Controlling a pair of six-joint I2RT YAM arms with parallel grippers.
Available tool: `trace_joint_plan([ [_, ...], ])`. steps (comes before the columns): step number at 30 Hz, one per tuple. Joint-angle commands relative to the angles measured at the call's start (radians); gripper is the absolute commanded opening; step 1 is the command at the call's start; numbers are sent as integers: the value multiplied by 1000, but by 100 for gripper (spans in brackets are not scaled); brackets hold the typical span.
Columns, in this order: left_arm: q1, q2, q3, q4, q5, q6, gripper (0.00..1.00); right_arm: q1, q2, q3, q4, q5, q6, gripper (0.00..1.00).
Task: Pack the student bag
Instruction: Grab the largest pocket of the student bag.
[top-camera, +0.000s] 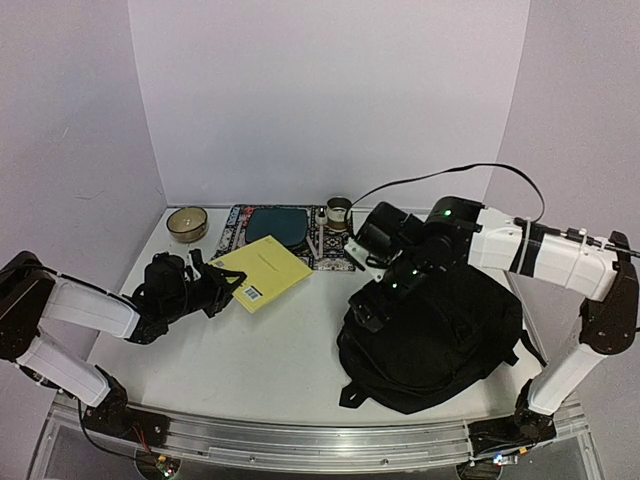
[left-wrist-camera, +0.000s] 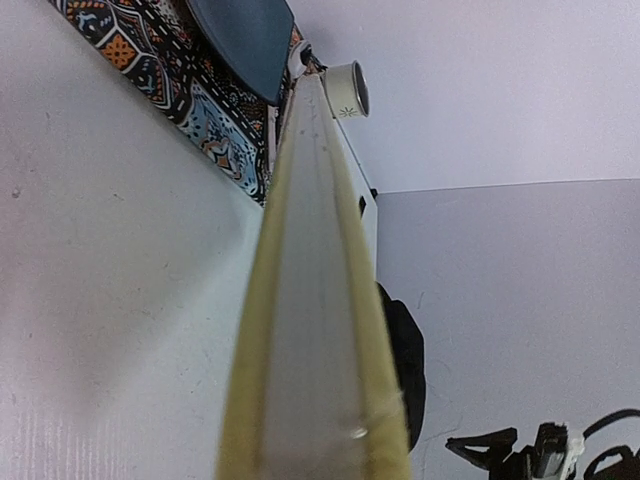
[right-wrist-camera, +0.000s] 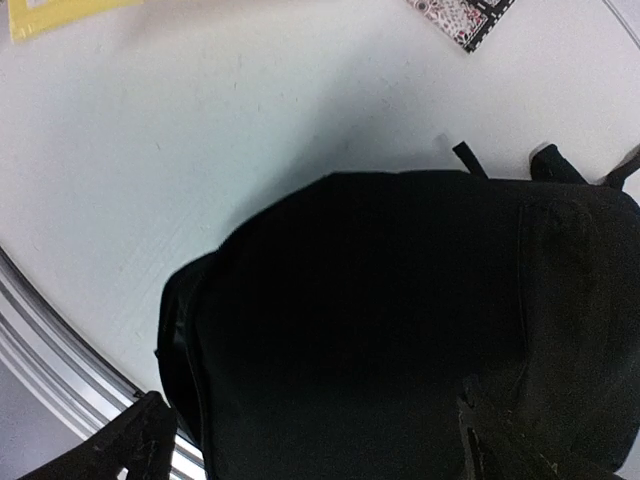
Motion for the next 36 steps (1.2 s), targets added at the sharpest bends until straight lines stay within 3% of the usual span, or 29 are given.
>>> trace_joint_plan([
  [1, 34, -93, 43, -10, 43, 63, 0, 109, 86, 69, -226, 213, -7, 98],
  [11, 48, -195, 24, -111, 26, 103, 0, 253, 349, 274, -420, 474, 88, 98],
  [26, 49, -247, -9, -135, 23, 92, 0, 260, 516, 248, -495, 746, 160, 96],
  [32, 50, -276, -30, -141, 28, 85, 0, 247, 574, 312, -494, 794, 131, 51],
  [36, 50, -312, -48, -154, 21, 84, 0, 246, 595, 360, -488, 819, 100, 11],
])
